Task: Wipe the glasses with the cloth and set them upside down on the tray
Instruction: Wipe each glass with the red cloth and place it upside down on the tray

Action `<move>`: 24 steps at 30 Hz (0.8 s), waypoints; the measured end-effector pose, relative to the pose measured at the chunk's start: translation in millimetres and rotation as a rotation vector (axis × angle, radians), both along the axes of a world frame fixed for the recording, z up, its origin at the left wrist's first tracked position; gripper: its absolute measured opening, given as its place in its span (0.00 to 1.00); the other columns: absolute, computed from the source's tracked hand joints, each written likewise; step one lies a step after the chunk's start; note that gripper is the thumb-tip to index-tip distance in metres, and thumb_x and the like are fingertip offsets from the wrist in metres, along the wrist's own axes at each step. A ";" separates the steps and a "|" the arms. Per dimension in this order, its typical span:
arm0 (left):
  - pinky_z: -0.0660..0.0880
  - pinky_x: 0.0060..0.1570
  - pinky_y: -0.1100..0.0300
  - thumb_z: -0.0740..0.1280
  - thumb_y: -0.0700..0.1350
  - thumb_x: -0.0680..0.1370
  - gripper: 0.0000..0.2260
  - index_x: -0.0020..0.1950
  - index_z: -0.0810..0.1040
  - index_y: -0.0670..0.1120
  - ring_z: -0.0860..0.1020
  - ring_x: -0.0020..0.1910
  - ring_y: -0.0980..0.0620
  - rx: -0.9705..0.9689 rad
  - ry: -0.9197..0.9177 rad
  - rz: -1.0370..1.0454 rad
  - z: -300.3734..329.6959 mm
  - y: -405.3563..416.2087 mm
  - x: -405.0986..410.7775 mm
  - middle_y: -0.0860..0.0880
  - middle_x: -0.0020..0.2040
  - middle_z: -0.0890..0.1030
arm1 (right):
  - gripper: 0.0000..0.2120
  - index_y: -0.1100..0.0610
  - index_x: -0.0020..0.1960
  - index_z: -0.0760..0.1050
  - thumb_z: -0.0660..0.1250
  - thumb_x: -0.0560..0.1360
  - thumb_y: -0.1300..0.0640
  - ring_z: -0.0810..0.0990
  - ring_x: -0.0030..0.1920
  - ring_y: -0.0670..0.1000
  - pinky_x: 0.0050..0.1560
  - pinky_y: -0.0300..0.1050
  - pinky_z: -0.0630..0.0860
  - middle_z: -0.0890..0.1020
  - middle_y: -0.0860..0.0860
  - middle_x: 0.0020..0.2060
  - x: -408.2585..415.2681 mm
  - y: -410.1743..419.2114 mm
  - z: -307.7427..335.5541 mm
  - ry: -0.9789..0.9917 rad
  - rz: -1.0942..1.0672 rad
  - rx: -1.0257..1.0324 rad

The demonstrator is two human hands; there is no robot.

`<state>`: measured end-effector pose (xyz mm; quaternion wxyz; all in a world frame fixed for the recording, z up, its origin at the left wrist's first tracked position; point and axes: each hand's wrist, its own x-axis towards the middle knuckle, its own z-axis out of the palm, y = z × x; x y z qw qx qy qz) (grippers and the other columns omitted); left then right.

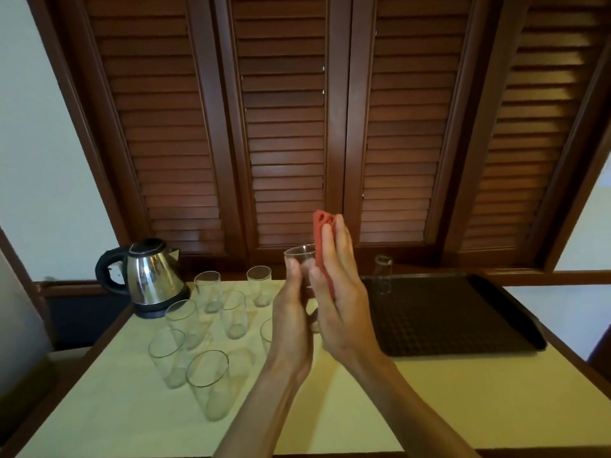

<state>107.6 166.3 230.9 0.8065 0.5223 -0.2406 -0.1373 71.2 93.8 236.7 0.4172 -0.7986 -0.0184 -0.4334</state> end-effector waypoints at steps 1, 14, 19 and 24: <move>0.77 0.66 0.45 0.50 0.61 0.86 0.25 0.59 0.87 0.58 0.82 0.66 0.47 -0.021 0.017 -0.002 1.7 1.1 1.2 0.46 0.62 0.86 | 0.26 0.50 0.82 0.51 0.52 0.85 0.50 0.45 0.82 0.47 0.80 0.54 0.53 0.46 0.41 0.82 -1.8 3.4 -2.9 0.000 0.000 -0.041; 0.80 0.61 0.48 0.53 0.65 0.83 0.26 0.64 0.82 0.50 0.87 0.55 0.47 -0.058 0.171 0.058 8.3 12.0 24.2 0.44 0.53 0.88 | 0.25 0.50 0.81 0.51 0.52 0.86 0.57 0.46 0.82 0.49 0.81 0.49 0.49 0.49 0.43 0.82 -10.0 18.3 -48.3 0.032 0.034 -0.257; 0.77 0.66 0.46 0.55 0.65 0.82 0.25 0.69 0.81 0.55 0.80 0.68 0.49 0.104 0.021 -0.015 -1.2 7.7 10.1 0.49 0.65 0.84 | 0.25 0.52 0.81 0.51 0.53 0.86 0.58 0.49 0.82 0.47 0.81 0.49 0.53 0.51 0.45 0.82 4.9 5.0 -12.8 0.006 -0.015 -0.045; 0.79 0.60 0.51 0.59 0.67 0.77 0.29 0.64 0.84 0.48 0.83 0.61 0.49 -0.005 0.080 0.035 11.0 17.1 25.4 0.47 0.57 0.87 | 0.30 0.47 0.82 0.43 0.53 0.85 0.53 0.54 0.81 0.48 0.80 0.48 0.56 0.54 0.44 0.82 -4.6 8.6 -37.9 0.024 0.135 -0.177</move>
